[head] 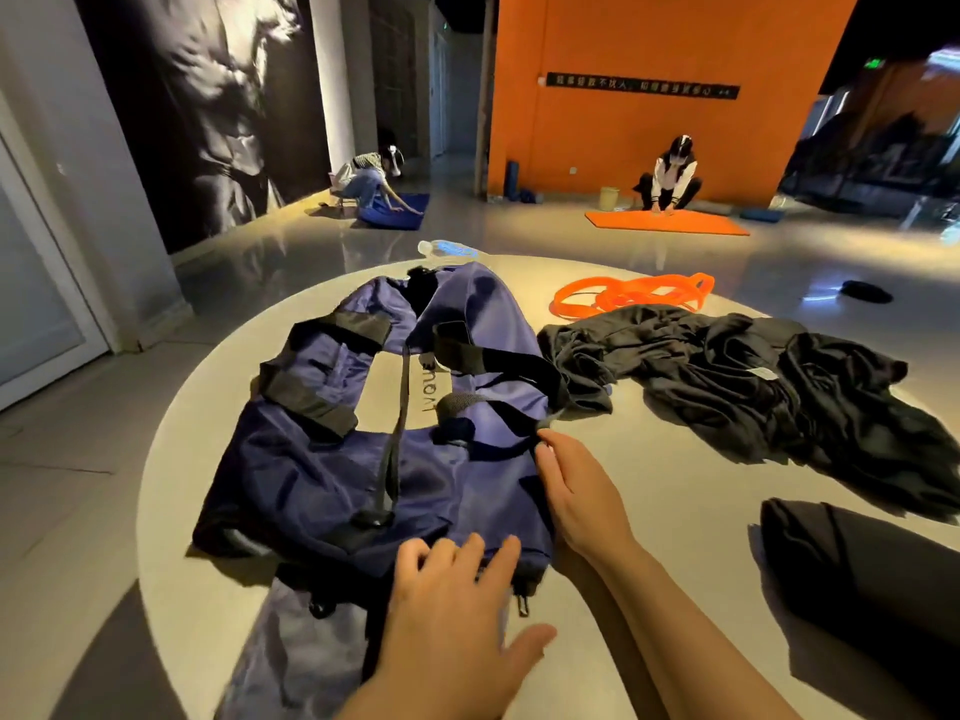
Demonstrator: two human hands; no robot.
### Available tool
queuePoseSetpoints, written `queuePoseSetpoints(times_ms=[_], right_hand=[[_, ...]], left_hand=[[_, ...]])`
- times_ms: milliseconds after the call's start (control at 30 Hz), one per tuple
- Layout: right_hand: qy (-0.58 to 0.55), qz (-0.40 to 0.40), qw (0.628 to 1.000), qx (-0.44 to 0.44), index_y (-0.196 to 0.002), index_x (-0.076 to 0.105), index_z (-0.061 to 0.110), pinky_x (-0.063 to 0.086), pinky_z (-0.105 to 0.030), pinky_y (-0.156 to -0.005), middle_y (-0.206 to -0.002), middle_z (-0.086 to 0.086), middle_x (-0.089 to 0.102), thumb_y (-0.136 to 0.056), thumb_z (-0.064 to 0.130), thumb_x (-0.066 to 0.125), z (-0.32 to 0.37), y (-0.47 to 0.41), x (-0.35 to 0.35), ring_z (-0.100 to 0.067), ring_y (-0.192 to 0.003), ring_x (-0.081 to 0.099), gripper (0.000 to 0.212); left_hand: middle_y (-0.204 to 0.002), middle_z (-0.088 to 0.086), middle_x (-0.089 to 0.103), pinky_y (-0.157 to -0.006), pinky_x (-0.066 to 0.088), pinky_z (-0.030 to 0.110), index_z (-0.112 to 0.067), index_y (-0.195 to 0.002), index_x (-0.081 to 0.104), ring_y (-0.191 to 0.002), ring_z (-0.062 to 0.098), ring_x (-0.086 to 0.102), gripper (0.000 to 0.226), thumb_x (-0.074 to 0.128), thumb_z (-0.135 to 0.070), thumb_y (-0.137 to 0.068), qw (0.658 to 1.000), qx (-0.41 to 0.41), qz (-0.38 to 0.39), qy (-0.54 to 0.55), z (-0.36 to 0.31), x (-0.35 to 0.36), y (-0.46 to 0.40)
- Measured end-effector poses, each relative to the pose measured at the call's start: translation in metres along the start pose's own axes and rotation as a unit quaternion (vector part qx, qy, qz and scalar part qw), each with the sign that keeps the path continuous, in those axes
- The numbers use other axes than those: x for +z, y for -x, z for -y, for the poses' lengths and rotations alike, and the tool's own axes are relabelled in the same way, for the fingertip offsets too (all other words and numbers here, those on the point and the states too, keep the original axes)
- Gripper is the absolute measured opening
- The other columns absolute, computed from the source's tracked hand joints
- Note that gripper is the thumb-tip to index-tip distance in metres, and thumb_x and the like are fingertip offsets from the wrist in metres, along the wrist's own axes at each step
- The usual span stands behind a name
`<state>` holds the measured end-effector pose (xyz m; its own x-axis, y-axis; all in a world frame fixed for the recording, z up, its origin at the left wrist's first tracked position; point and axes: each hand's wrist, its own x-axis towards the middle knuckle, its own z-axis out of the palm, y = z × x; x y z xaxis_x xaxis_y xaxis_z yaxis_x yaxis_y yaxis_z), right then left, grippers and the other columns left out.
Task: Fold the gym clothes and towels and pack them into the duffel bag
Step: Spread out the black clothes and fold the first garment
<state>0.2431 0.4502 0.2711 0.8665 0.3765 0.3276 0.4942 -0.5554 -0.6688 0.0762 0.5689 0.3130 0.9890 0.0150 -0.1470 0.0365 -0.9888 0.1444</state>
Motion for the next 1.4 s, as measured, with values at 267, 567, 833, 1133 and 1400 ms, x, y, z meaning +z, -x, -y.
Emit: queuePoseSetpoints(times_ms=[267, 567, 833, 1133, 1400], right_hand=[[0.087, 0.055, 0.994, -0.032, -0.123, 0.060, 0.023, 0.041, -0.021, -0.090, -0.118, 0.005, 0.057, -0.076, 0.066, 0.040, 0.005, 0.075, -0.035, -0.012, -0.108, 0.050, 0.067], [0.089, 0.064, 0.994, -0.008, -0.131, 0.053, 0.033, 0.039, -0.023, -0.098, -0.127, 0.014, 0.051, -0.084, 0.065, 0.039, 0.004, 0.101, -0.047, -0.006, -0.116, 0.047, 0.059], [0.120, -0.159, 0.972, -0.129, -0.111, 0.060, 0.020, 0.042, -0.029, -0.086, -0.118, -0.003, 0.057, -0.085, 0.036, 0.050, 0.076, 0.077, -0.063, -0.017, -0.107, 0.050, 0.032], [0.220, 0.150, 0.963, 0.047, -0.142, 0.026, 0.036, 0.041, -0.041, -0.099, -0.147, -0.007, 0.026, -0.082, 0.053, 0.064, 0.095, 0.030, 0.010, -0.032, -0.125, 0.041, 0.073], [0.230, 0.075, 0.969, 0.046, -0.116, 0.048, 0.017, 0.046, -0.034, -0.073, -0.121, -0.002, 0.031, -0.085, 0.015, 0.060, 0.089, 0.047, -0.057, -0.029, -0.094, 0.053, 0.033]], left_hand=[[-0.076, -0.024, 0.064, -0.087, 0.031, 0.028, -0.043, -0.087, 0.068, -0.080, -0.005, 0.060, 0.028, 0.049, -0.059, -0.075, 0.938, 0.230, -0.232, 0.111, -0.028, -0.002, 0.033], [-0.141, -0.008, 0.048, -0.113, 0.006, 0.059, -0.036, -0.132, 0.053, -0.135, 0.013, 0.037, 0.084, 0.004, -0.079, -0.079, 0.984, -0.065, -0.153, 0.063, 0.061, -0.004, 0.004], [-0.132, -0.003, 0.059, -0.096, 0.039, 0.064, -0.033, -0.130, 0.058, -0.121, 0.026, 0.057, 0.065, 0.010, -0.062, -0.097, 0.991, -0.114, -0.067, -0.015, 0.070, 0.018, -0.008], [-0.124, -0.006, 0.064, -0.089, 0.046, 0.060, -0.034, -0.122, 0.063, -0.113, 0.023, 0.063, 0.061, 0.008, -0.049, -0.101, 0.990, -0.110, -0.090, -0.005, 0.069, 0.017, -0.004], [-0.157, -0.022, 0.008, -0.116, -0.004, 0.050, -0.054, -0.145, 0.014, -0.147, 0.007, 0.003, 0.111, -0.041, -0.077, -0.051, 0.987, -0.133, -0.074, 0.049, 0.078, 0.016, -0.008]])
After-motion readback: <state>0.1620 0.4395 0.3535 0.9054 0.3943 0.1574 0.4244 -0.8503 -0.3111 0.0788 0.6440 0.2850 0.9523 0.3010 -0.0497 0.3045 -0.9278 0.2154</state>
